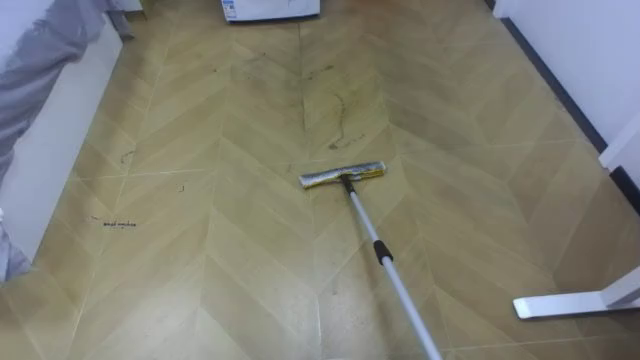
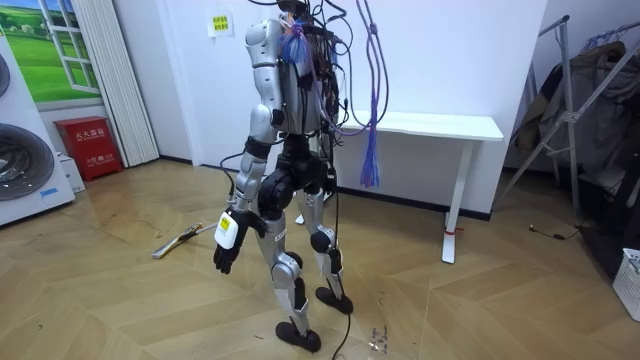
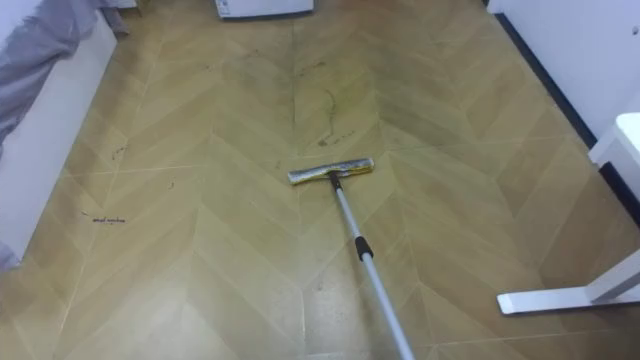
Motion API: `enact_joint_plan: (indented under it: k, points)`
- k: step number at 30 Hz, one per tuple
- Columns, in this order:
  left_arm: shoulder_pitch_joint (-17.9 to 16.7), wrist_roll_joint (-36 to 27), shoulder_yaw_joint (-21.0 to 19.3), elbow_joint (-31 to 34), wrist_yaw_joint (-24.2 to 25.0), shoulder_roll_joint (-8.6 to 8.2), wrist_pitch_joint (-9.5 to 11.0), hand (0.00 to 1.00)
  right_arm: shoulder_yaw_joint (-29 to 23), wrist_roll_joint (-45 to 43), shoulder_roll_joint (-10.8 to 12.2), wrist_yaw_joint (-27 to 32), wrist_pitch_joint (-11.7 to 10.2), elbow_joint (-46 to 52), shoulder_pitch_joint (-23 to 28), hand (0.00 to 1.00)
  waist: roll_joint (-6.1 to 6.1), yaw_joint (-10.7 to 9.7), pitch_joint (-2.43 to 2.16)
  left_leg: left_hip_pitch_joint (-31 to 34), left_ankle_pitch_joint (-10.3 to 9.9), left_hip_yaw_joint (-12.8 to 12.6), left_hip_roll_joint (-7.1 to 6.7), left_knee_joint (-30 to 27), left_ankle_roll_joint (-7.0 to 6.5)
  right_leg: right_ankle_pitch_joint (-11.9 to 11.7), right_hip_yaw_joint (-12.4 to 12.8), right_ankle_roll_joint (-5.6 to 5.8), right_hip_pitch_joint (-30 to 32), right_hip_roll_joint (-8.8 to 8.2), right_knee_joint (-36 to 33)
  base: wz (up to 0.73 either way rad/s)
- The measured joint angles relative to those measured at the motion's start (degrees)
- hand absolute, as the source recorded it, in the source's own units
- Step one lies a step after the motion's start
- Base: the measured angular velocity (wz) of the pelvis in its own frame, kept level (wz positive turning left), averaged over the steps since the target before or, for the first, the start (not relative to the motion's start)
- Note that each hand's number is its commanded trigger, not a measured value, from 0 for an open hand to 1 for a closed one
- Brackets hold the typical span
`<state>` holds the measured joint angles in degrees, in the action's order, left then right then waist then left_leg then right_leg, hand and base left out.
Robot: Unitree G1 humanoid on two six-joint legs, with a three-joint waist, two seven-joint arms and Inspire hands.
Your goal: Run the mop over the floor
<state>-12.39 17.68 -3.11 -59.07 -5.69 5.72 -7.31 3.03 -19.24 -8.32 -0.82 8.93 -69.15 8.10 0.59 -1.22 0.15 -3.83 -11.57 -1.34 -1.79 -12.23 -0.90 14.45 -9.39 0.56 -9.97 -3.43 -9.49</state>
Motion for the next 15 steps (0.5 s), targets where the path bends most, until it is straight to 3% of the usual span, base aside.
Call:
enact_joint_plan:
  k: [15]
  points:
    - [1.11,-1.35,0.05,-0.22,1.36,0.42,-0.3,0.0,0.09,1.02,-0.08,-0.61,0.65,-0.44,-1.55,1.0,0.24,-0.12,0.01,1.83,0.02,-0.13,0.08,-0.08,-0.02,0.01,0.05,-0.02,2.17,0.02,-0.08,0.0]
